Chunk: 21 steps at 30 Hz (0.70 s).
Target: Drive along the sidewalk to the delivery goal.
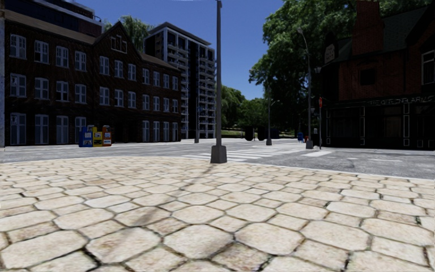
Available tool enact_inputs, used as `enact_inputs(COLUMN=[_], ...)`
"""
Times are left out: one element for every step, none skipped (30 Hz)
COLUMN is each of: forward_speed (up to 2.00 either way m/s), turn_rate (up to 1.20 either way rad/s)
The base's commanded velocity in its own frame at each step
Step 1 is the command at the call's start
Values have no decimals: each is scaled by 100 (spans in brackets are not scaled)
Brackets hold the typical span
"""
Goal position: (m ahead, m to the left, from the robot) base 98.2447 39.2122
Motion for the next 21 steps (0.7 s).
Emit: enact_inputs(forward_speed=[200,200,200,200,200,200,200,200,200,200,200,200,200,200,200,200,200,200,200,200,200], turn_rate=[7,5,3,3,1,0,0,0,1,1,22,55,98,120,120,120,120,108,69,52,52])
